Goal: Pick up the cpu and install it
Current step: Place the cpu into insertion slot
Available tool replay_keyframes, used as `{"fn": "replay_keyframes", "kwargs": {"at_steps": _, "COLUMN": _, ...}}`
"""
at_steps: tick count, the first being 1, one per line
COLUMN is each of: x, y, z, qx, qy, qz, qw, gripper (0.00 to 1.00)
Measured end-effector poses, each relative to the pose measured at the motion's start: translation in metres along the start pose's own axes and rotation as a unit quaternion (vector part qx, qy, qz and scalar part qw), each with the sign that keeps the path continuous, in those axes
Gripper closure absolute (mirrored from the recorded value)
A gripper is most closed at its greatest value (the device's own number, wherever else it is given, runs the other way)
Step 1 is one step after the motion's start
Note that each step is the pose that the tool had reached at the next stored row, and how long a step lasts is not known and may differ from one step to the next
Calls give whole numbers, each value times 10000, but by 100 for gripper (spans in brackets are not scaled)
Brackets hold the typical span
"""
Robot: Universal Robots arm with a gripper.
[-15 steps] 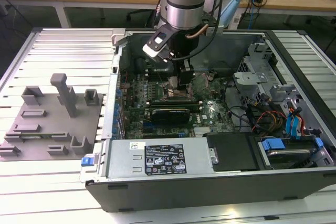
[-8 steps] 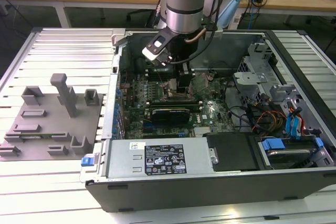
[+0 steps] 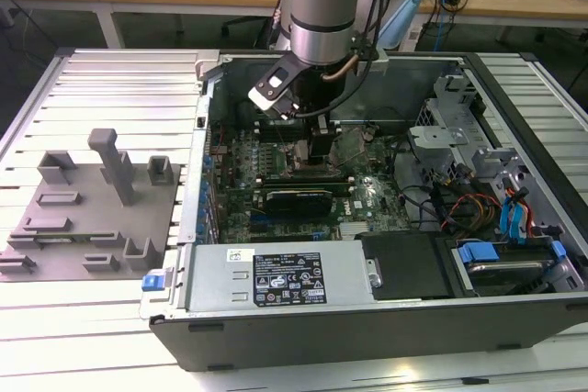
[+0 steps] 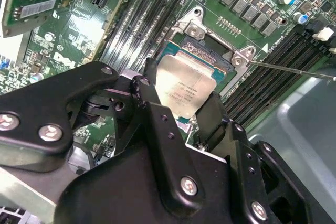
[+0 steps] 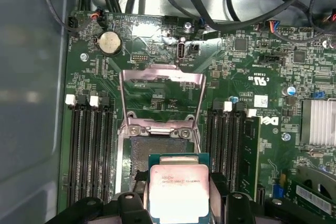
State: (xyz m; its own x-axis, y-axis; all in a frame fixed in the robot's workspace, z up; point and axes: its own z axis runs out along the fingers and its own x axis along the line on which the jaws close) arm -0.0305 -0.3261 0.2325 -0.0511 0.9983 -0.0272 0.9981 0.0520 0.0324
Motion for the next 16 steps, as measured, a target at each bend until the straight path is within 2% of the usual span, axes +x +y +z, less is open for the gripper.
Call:
{"fn": "replay_keyframes", "kwargs": {"at_steps": 5, "x": 13, "y": 0, "z": 27, "qx": -1, "qy": 21, "qz": 1, "qw": 10000, "gripper": 45}}
{"fn": "replay_keyframes", "kwargs": {"at_steps": 16, "x": 27, "y": -3, "z": 132, "qx": -1, "qy": 28, "qz": 2, "qw": 10000, "gripper": 45}}
